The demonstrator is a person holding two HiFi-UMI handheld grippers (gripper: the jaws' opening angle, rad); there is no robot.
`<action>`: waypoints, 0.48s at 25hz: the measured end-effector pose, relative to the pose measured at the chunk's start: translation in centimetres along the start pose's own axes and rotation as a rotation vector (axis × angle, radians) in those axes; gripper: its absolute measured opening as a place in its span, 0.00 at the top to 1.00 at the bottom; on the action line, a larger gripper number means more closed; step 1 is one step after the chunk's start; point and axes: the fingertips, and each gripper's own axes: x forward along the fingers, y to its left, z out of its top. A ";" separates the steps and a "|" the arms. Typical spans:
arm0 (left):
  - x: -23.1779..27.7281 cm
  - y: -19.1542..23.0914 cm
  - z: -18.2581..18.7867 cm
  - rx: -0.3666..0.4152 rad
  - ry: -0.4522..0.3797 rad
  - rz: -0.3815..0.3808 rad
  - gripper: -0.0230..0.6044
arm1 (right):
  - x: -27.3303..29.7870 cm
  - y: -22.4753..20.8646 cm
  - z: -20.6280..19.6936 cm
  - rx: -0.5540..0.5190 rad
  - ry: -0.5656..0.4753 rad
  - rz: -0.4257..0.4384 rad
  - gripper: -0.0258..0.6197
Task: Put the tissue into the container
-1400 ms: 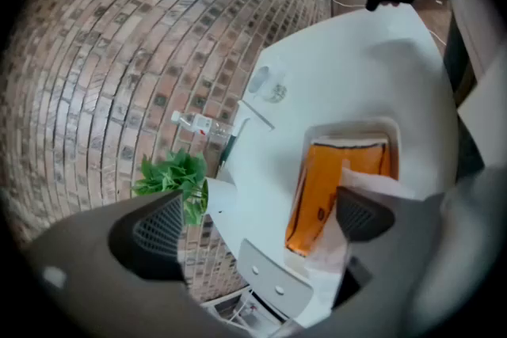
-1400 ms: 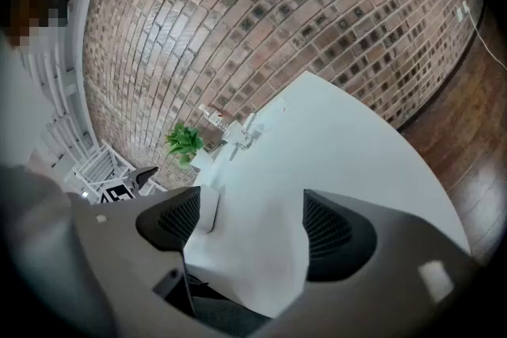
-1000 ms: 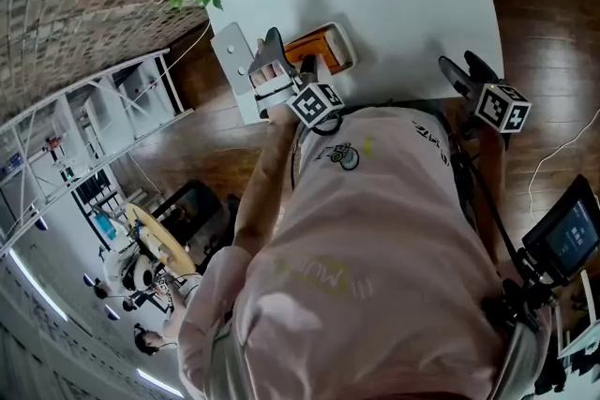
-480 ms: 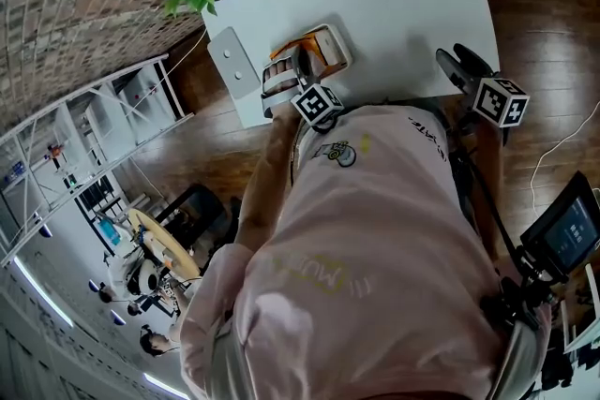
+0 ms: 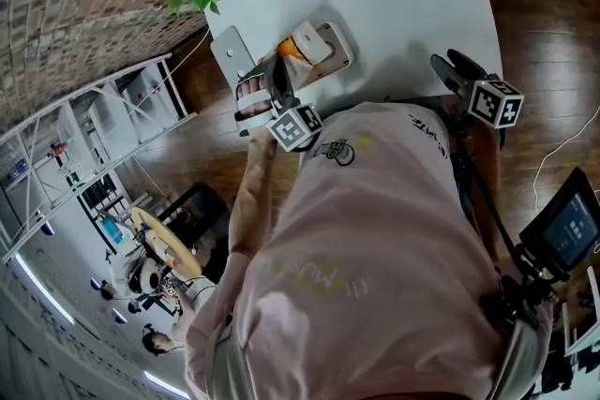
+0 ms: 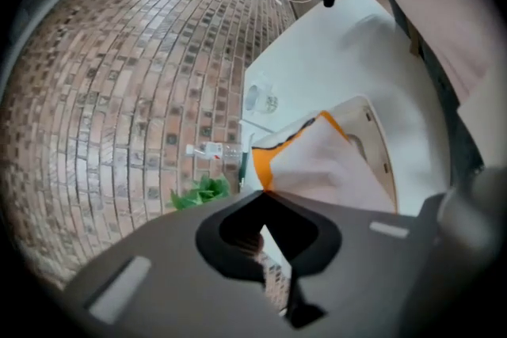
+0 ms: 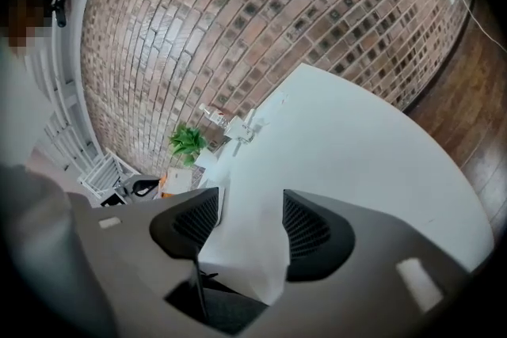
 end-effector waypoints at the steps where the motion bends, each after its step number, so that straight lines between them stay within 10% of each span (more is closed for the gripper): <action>1: -0.9 1.2 -0.2 -0.005 -0.008 0.016 0.96 | 0.2 0.2 0.1 -0.004 0.001 0.007 0.56; 12: -14.5 21.5 0.1 -0.007 -0.102 0.278 0.96 | 1.7 1.3 5.4 -0.050 -0.056 0.060 0.56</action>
